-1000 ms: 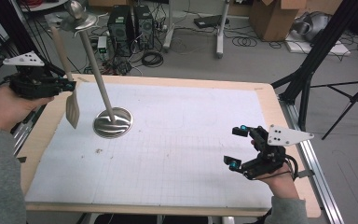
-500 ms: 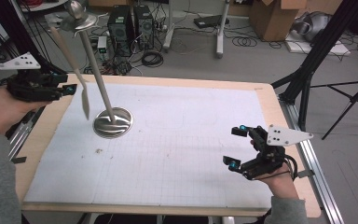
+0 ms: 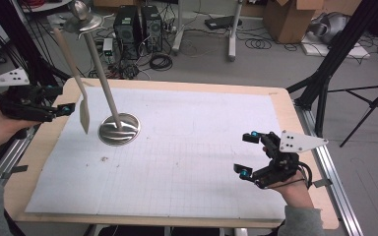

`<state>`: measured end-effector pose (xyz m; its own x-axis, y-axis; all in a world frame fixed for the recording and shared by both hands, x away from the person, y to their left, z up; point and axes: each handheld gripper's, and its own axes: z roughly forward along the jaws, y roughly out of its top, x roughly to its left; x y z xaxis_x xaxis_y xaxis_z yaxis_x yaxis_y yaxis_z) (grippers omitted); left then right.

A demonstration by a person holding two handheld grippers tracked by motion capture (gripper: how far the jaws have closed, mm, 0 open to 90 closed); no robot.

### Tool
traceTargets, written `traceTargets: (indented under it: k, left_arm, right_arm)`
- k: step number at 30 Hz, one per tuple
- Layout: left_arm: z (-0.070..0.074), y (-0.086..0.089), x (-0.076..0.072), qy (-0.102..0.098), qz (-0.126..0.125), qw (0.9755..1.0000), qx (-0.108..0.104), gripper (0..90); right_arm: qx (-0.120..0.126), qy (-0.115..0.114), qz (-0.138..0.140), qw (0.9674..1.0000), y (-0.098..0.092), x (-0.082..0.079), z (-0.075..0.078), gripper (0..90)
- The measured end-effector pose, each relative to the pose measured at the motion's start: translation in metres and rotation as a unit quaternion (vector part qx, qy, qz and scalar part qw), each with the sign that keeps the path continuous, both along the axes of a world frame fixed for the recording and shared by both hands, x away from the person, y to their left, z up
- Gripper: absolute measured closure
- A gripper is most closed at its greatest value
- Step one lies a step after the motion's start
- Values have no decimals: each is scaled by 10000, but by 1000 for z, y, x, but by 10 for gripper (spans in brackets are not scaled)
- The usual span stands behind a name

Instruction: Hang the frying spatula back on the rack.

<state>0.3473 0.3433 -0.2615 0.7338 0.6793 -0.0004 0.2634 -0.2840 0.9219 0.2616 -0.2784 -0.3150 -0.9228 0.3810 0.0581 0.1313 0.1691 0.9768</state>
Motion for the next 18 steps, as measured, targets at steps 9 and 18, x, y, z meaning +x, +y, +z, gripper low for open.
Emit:
traceTargets:
  k: [9, 18]
  left_arm:
    - [-8, -6, -15, -74, -223, 9997, -99, 189]
    - [-23, -17, -33, -351, -329, 9978, -446, 190]
  right_arm:
    - [-11, -23, 26, 10000, 3, 3, 1, 40]
    - [-41, -30, 56, 10000, 6, 3, 1, 40]
